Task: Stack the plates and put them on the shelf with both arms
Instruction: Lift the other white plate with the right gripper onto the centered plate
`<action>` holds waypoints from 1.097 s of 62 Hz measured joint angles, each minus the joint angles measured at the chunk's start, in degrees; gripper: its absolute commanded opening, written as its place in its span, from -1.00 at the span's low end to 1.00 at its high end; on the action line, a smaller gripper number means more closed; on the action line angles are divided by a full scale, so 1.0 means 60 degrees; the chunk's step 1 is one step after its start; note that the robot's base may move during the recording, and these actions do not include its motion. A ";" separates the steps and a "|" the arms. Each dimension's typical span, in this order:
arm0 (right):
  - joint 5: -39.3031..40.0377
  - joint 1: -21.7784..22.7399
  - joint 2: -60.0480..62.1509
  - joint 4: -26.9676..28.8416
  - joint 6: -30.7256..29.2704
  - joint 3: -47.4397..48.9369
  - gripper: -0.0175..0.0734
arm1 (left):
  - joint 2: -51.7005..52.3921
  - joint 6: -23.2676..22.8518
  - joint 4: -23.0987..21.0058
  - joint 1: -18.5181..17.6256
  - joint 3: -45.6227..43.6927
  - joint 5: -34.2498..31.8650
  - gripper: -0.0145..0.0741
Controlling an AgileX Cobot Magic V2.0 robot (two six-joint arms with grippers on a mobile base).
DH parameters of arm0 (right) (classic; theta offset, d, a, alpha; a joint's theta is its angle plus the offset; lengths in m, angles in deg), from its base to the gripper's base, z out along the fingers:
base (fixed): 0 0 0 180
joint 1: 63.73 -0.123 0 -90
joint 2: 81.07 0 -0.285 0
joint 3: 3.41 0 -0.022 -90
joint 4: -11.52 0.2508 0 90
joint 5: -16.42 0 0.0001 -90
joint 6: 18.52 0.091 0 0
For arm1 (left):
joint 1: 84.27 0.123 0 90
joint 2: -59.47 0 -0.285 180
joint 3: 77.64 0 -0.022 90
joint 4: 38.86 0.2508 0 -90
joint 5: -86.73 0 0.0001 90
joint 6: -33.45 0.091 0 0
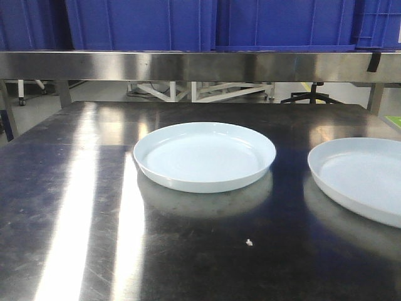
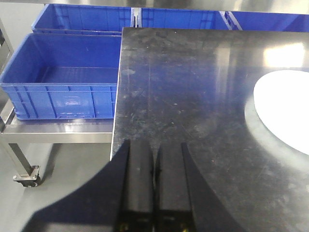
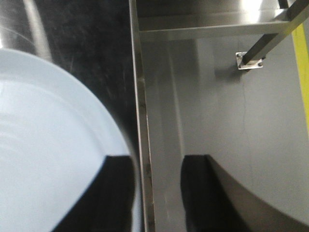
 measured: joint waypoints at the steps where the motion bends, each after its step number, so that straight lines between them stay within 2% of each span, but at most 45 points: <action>1: 0.0057 0.0000 -0.0062 0.0000 0.0000 0.0015 0.15 | 0.0000 0.0000 0.0000 0.0000 0.0000 0.0000 -0.45; 7: 0.0139 0.0000 -0.0454 0.0000 0.0000 0.0015 0.01 | 0.0000 0.0000 0.0000 0.0000 0.0000 0.0000 -0.45; 20: 0.0560 0.0000 -0.0709 0.0075 0.0066 0.0100 -0.52 | 0.0000 0.0000 0.0000 0.0000 0.0000 0.0000 -0.45; 36: 0.0163 0.0000 -0.0644 0.0075 0.0080 0.0544 -0.49 | 0.0000 0.0000 0.0000 0.0000 0.0000 0.0000 -0.45; 49: -0.0373 -0.0086 0.0227 0.0075 0.0080 0.1525 -0.49 | 0.0000 0.0000 0.0000 0.0000 0.0000 0.0000 -0.45; 58: -0.0532 -0.0589 0.0798 0.0299 0.0080 0.2299 -0.49 | 0.0000 0.0000 0.0000 0.0000 0.0000 0.0000 -0.45; 68: -0.0570 -0.1721 0.0910 0.0677 0.0080 0.3052 -0.49 | 0.0000 0.0000 0.0000 0.0000 0.0000 0.0000 -0.45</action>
